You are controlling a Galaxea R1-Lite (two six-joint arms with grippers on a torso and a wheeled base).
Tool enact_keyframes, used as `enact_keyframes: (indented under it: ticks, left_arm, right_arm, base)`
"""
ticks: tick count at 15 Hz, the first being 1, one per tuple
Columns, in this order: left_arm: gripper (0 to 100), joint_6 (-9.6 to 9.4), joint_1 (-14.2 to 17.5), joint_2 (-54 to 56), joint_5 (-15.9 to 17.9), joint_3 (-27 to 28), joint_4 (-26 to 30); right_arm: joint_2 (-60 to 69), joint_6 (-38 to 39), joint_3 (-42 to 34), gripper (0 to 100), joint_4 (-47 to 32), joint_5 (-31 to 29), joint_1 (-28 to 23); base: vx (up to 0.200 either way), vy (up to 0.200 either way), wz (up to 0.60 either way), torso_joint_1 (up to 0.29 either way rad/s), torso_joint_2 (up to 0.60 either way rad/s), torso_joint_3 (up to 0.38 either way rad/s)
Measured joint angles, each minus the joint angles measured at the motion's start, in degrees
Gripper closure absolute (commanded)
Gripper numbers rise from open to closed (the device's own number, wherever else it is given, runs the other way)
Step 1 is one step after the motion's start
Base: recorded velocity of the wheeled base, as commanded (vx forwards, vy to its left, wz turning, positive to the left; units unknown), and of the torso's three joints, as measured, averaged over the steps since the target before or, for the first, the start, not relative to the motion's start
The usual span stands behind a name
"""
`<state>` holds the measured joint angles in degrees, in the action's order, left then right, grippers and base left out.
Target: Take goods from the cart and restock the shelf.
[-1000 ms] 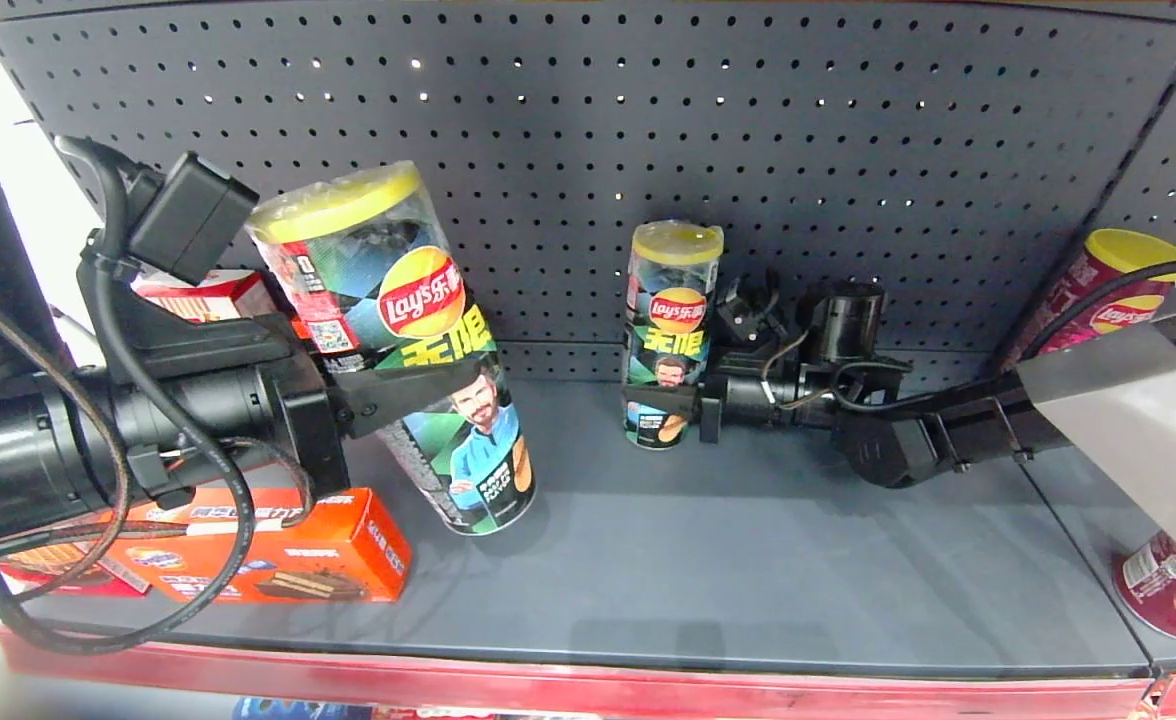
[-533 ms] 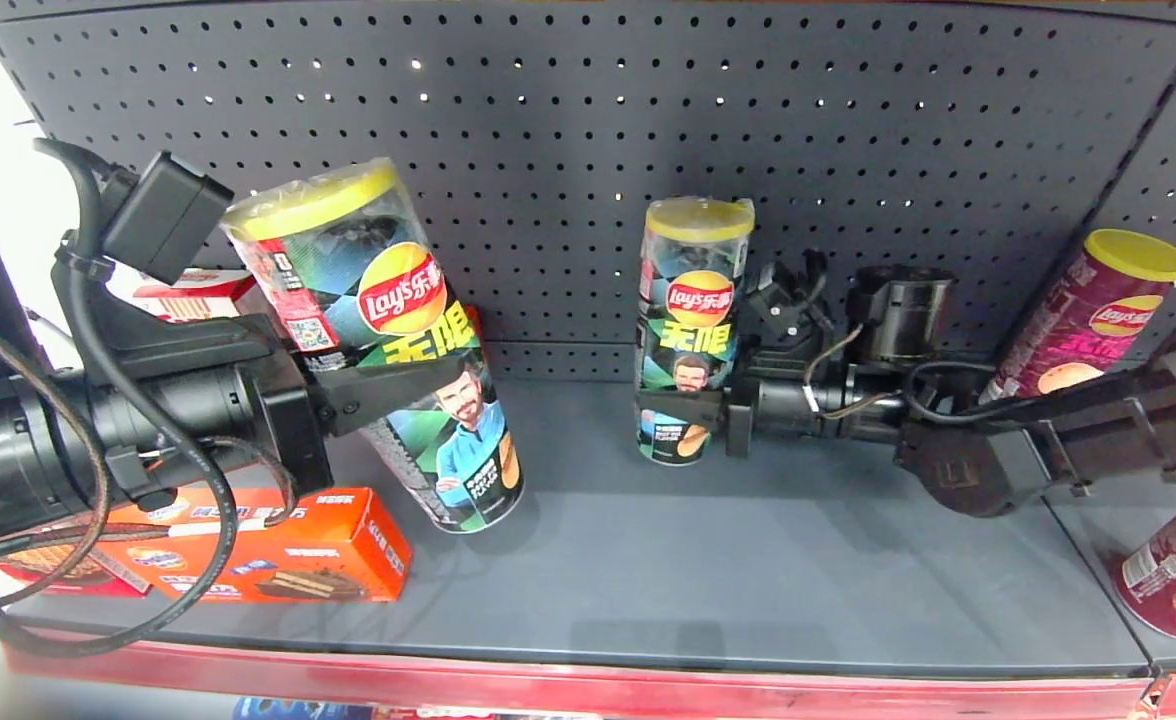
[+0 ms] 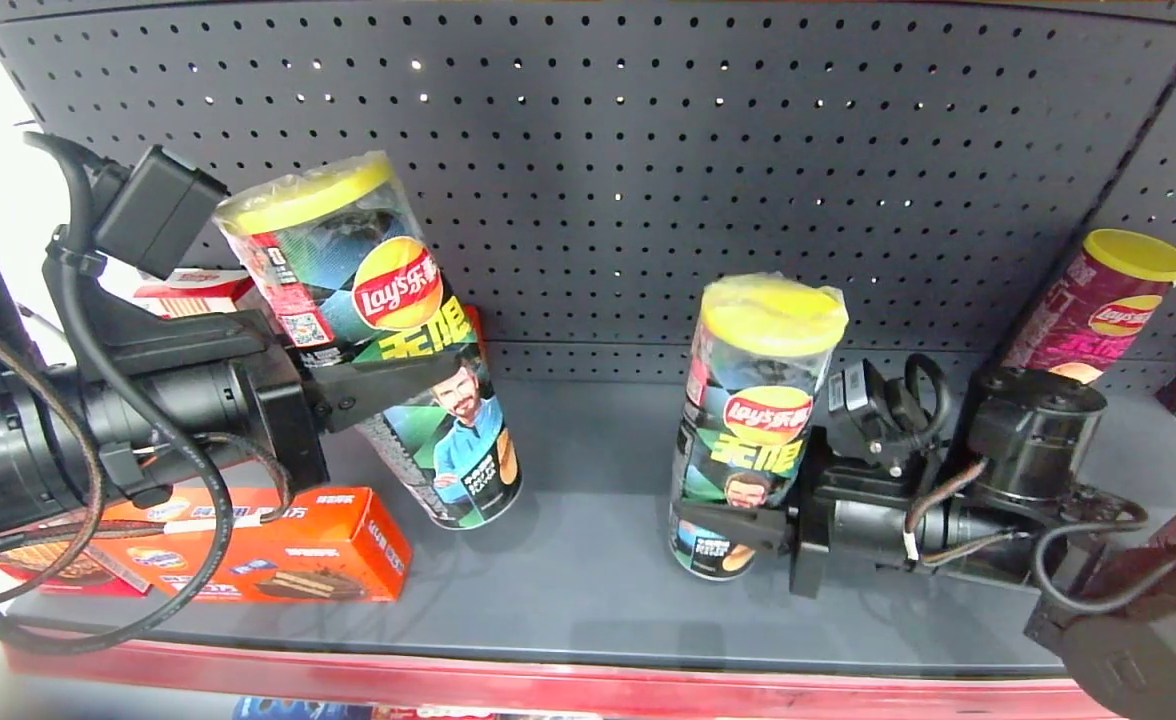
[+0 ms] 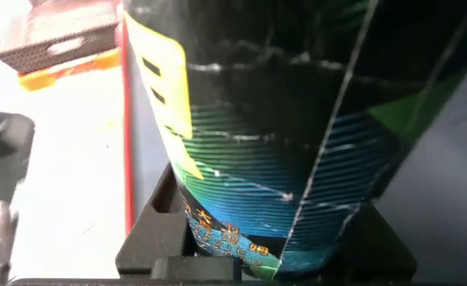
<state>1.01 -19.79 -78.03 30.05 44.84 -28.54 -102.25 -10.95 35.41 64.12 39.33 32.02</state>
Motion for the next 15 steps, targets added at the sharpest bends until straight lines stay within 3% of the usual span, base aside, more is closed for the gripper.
enact_keyframes:
  ticks: [6, 15]
  left_arm:
    - [100, 0.00, 0.00, 0.04, 0.02, -0.16, 0.11]
    - [100, -0.04, 0.00, 0.04, 0.00, -0.33, -0.01]
  right_arm:
    - [-0.28, -0.44, -10.25, 100, 7.72, -0.44, 1.29]
    - [-4.06, -0.43, -7.14, 100, 8.44, -1.94, 1.07]
  base:
    - [0.000, 0.000, 0.00, 0.000, 0.00, 0.000]
    - [0.000, 0.000, 0.00, 0.000, 0.00, 0.000]
